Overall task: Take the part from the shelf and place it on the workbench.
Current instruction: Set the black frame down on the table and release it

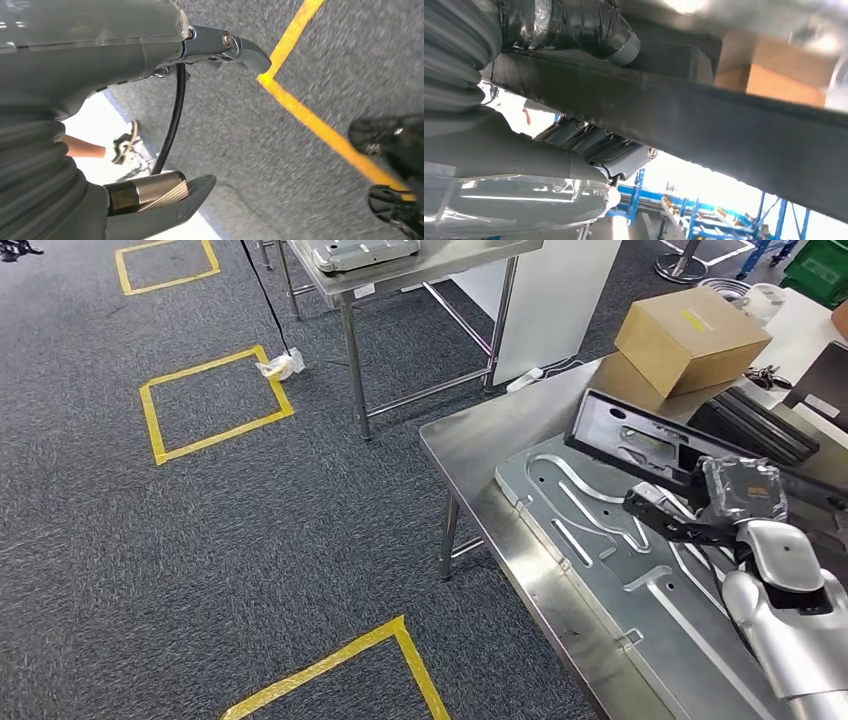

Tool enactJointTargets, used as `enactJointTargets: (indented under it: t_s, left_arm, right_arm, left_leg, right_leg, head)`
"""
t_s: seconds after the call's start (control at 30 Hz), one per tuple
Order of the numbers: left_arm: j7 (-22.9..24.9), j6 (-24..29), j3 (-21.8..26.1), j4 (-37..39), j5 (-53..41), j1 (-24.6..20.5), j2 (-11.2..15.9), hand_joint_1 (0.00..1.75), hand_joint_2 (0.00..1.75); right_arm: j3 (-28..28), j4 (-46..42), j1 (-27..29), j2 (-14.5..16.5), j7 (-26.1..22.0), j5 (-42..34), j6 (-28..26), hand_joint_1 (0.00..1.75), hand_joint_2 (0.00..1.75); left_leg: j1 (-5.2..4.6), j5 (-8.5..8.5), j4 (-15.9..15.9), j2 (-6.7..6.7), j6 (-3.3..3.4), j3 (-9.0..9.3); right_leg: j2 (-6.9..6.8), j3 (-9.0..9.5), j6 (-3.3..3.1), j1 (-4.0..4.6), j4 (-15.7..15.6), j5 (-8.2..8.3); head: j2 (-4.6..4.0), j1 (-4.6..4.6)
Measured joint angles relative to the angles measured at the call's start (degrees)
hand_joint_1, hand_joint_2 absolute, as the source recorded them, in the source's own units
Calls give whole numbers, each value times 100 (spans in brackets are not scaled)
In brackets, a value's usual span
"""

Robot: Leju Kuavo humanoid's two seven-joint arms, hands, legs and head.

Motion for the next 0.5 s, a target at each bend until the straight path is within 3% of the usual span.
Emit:
enactJointTargets:
  t_s: [0.07, 0.1, 0.17, 0.3, 0.5]
  left_arm:
    - [58, -223, 205, -324, -133, 36, -202, 0, 175]
    - [76, -319, 302, -483, -193, 47, -292, 0, 175]
    - [108, -522, 509, -811, -333, 60, -467, 0, 175]
    - [128, -880, 978, -1466, -668, 64, -827, 0, 175]
    - [-4, -1151, 1631, -2172, -1272, 12, -1178, 0, 175]
  right_arm:
    - [131, -337, 214, 26, 146, 51, 47, 175, 175]
    - [186, -480, 288, 38, 204, 77, 64, 175, 175]
    - [278, -730, 436, 64, 337, 160, 111, 175, 175]
    - [456, -1064, 739, 166, 639, 365, 249, 175, 175]
    - [570, -1017, 808, 229, 988, 492, 563, 175, 175]
  left_leg:
    - [25, -68, 83, 38, -57, -3]
    - [24, -109, 142, 52, -93, -14]
    - [8, -176, 229, 68, -126, -40]
    - [0, -195, 248, 73, -26, -40]
    - [21, -163, 199, 72, -117, -29]
  right_leg:
    - [-45, 373, 61, -57, -692, 337]
    - [-56, 556, 61, -55, -1029, 444]
    - [-58, 732, 8, -41, -1356, 486]
    - [-29, 735, -75, -10, -1363, 479]
    - [-33, 729, -120, 12, -1353, 473]
  head:
    - [0, 1]
    - [0, 2]
    - [0, -3]
    - [0, -8]
    - [0, -8]
